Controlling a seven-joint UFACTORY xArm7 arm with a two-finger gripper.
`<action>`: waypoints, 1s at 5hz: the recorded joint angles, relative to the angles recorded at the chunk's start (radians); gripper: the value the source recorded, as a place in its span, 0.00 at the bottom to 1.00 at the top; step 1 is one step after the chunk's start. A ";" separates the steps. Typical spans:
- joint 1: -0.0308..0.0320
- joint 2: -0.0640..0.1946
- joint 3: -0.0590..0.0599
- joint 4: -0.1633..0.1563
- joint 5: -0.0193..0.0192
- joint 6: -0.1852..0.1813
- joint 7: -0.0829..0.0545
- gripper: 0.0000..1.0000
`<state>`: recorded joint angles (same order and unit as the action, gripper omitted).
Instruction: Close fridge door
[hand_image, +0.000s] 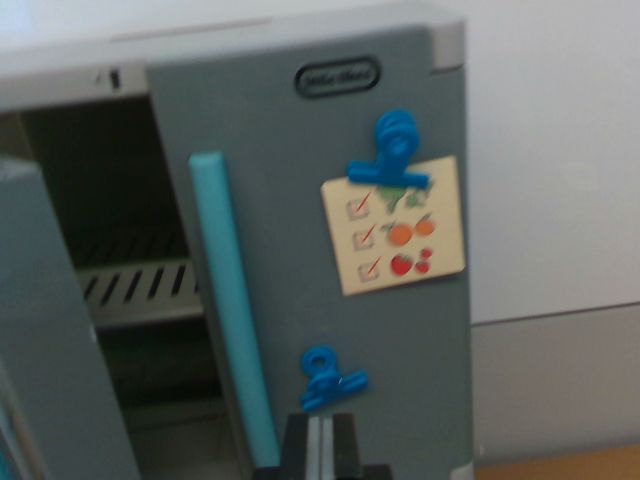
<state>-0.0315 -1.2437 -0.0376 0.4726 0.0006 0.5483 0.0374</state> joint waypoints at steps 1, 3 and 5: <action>0.0000 0.000 0.000 0.000 0.0000 0.000 0.000 1.00; 0.0000 0.037 0.030 0.000 0.0000 0.000 0.000 1.00; 0.0000 0.083 0.057 0.000 0.0000 0.000 0.000 1.00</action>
<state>-0.0315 -1.1608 0.0190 0.4726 0.0006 0.5483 0.0374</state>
